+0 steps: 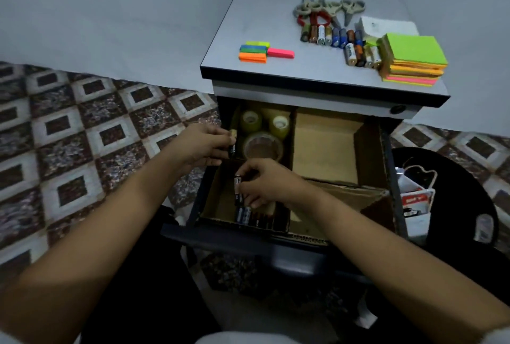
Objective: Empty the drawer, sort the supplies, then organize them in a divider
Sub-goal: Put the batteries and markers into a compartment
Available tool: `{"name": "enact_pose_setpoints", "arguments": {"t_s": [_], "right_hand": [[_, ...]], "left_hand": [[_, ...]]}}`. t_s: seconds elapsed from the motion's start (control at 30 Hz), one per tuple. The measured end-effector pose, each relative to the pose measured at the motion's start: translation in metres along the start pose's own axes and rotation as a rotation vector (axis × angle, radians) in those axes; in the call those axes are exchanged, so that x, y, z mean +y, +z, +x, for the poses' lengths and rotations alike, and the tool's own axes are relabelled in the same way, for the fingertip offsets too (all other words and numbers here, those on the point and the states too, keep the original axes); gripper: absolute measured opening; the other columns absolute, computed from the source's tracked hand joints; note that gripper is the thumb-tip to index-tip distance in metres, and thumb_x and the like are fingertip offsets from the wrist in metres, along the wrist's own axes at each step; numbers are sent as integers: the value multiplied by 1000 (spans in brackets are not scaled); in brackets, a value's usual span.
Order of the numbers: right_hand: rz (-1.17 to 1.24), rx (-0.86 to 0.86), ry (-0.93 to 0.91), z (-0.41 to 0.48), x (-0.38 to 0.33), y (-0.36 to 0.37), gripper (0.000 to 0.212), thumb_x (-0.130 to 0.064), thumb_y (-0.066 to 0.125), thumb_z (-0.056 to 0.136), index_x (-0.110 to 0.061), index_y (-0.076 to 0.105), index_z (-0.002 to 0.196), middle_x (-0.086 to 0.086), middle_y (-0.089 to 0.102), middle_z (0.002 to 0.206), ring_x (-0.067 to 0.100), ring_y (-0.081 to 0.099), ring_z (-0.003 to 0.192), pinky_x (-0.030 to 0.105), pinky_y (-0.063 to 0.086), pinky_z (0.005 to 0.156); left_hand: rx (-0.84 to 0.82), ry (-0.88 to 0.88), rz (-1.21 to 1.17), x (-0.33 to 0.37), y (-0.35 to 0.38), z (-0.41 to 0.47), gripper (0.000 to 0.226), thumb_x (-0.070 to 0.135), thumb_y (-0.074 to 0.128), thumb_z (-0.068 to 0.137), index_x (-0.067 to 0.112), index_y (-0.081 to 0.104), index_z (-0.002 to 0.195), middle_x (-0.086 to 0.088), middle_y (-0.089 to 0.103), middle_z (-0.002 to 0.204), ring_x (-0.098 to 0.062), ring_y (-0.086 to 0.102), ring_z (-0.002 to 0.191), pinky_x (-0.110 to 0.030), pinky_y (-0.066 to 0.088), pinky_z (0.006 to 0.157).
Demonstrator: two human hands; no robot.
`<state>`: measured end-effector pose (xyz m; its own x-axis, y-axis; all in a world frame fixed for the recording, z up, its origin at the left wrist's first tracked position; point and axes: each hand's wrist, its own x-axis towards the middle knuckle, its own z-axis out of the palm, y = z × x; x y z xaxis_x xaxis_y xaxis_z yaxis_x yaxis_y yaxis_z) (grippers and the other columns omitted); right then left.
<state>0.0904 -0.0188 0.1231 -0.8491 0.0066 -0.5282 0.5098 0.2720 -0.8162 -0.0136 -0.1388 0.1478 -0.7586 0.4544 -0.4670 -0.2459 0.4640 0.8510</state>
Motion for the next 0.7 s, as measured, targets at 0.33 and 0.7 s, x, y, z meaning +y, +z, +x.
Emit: {"name": "enact_pose_setpoints", "arguments": {"t_s": [0.33, 0.7], "right_hand": [[-357, 104, -52, 46, 32, 27, 20, -14, 64, 84, -8, 61, 102, 3, 58, 85, 13, 55, 70, 16, 39, 52], [-530, 34, -67, 49, 38, 33, 25, -19, 64, 86, -2, 63, 104, 14, 65, 109, 27, 60, 101, 22, 38, 70]], "left_hand": [[-5, 3, -18, -14, -1, 6, 3, 15, 62, 89, 17, 61, 88, 1, 62, 80, -10, 61, 68, -18, 48, 53], [-14, 25, -38, -16, 0, 6, 5, 12, 62, 88, 17, 61, 85, 0, 62, 78, -7, 61, 62, -13, 48, 50]]}}
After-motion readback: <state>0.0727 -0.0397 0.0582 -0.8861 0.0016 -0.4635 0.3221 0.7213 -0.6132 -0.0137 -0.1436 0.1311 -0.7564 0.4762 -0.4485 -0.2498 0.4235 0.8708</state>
